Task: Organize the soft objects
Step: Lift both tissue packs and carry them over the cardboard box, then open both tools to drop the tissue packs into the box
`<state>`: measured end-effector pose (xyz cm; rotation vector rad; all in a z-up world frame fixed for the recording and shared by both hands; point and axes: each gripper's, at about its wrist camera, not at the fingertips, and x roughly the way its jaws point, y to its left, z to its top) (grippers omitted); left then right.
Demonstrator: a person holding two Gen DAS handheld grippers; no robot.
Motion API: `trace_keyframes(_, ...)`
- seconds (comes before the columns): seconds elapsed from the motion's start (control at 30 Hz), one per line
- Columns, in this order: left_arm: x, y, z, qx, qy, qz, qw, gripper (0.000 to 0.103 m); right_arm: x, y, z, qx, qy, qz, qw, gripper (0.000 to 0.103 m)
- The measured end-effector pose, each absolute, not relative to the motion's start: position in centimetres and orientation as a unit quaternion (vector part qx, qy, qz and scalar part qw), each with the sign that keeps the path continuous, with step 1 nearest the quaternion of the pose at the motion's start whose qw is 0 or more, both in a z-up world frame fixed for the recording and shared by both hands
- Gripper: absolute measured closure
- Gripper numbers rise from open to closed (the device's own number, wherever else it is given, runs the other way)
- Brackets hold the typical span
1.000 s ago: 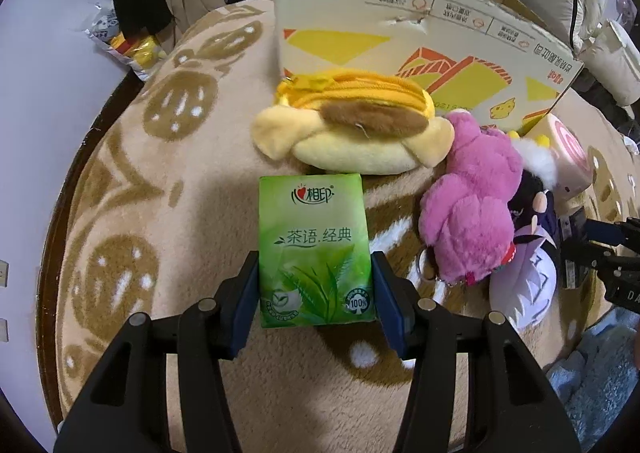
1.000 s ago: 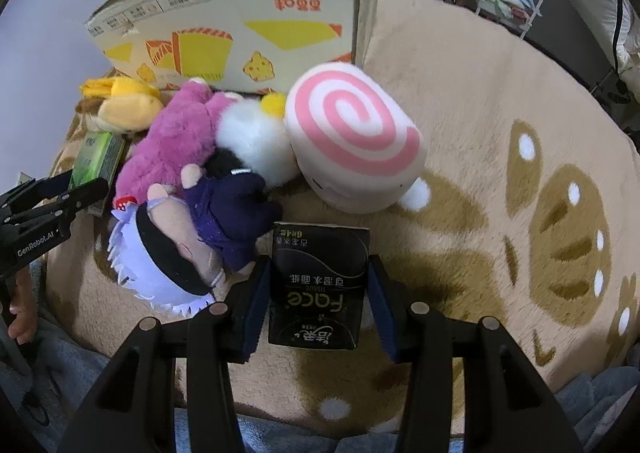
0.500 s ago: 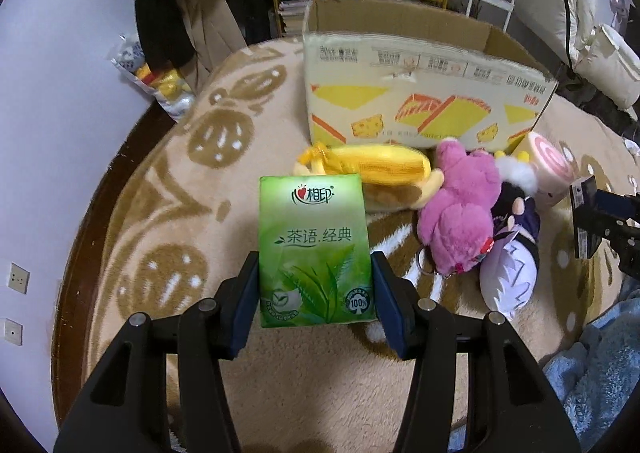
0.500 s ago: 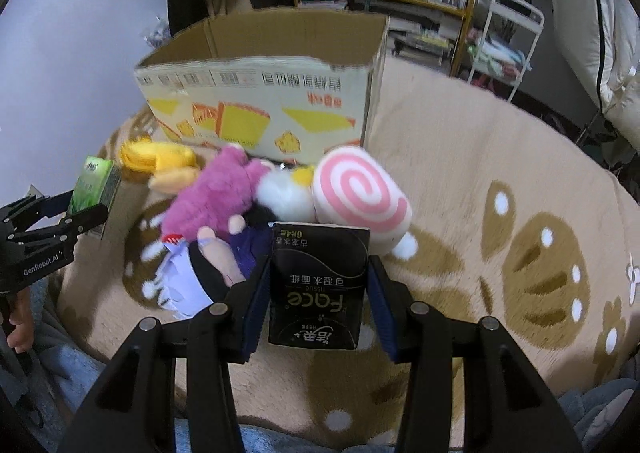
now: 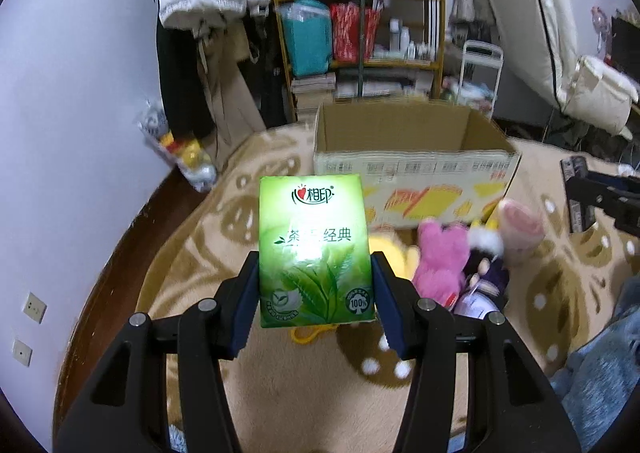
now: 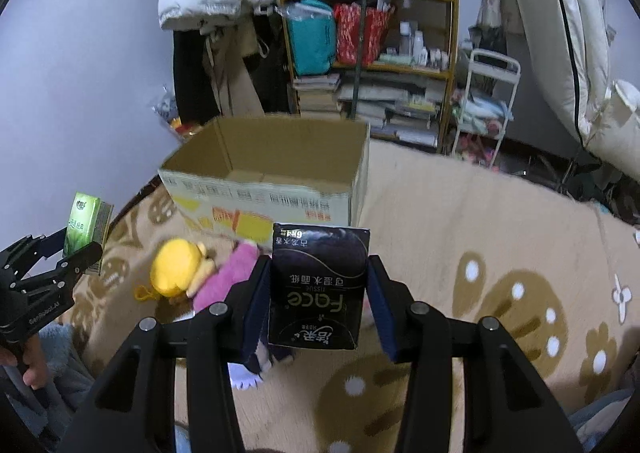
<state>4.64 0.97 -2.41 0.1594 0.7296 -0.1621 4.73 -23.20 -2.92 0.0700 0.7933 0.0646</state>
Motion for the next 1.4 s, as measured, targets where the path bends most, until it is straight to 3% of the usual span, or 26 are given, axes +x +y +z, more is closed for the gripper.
trace_keyframes(0.33,5.9,0.8,2.7,0.051,0.296,-0.074,0.951,0.051,6.5,-23.0,2.0,0.017,0.323,0.040,0.946,0.054)
trace_keyframes(0.73,9.5,-1.3,6.2,0.064,0.250,-0.081,0.963,0.051,10.3,-23.0,3.7,0.046,0.288,0.032,0.956,0.054)
trace_keyframes(1.03,11.8,-3.3,6.8,0.068,0.226,-0.096,0.967,0.051,12.4,-22.3,4.6,0.053,0.250,0.033,0.966,0.053)
trace_keyframes(1.4,14.8,-3.7,3.8,0.071,0.254,-0.098,0.960,0.050,14.9,-22.8,1.5,0.075,0.272,0.051,0.958,0.053)
